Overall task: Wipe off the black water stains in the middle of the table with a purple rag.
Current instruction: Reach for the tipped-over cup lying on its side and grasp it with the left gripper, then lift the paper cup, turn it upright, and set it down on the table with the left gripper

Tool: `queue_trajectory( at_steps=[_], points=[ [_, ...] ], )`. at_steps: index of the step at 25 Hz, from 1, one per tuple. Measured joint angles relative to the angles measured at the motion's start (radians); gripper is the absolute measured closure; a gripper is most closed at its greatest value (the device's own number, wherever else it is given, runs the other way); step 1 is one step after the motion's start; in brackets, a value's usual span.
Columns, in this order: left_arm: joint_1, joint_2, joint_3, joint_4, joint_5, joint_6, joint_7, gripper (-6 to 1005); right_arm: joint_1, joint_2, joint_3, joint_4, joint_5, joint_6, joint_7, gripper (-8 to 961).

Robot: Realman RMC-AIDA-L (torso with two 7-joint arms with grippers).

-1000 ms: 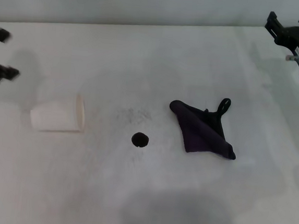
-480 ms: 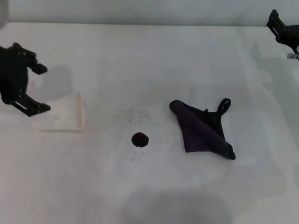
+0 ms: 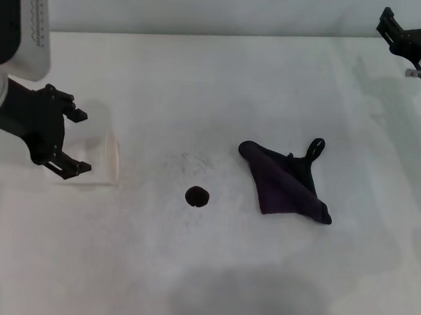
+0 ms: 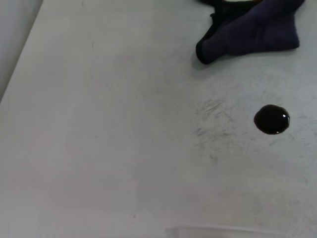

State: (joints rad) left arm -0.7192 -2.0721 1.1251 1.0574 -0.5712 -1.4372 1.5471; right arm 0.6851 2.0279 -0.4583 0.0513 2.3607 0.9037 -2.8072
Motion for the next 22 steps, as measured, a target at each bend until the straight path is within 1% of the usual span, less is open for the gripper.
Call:
queue_trajectory(
  at_steps=[5,10,15,22],
  points=[
    [-0.014,0.002,0.003,-0.066,-0.002,0.042,0.017,116,0.004,0.0,0.009,0.003,0.0,0.0,0.001,85],
    [-0.015,0.001,0.033,-0.121,0.003,0.082,0.021,116,0.013,0.0,0.009,0.005,-0.001,0.007,0.001,85],
    [-0.011,-0.001,0.062,-0.196,-0.002,0.172,0.026,118,0.016,0.0,0.009,0.008,-0.001,0.009,0.002,85],
    [-0.009,-0.001,0.064,-0.219,-0.01,0.204,0.028,119,0.024,0.0,0.009,0.009,-0.006,0.009,0.002,85]
  ],
)
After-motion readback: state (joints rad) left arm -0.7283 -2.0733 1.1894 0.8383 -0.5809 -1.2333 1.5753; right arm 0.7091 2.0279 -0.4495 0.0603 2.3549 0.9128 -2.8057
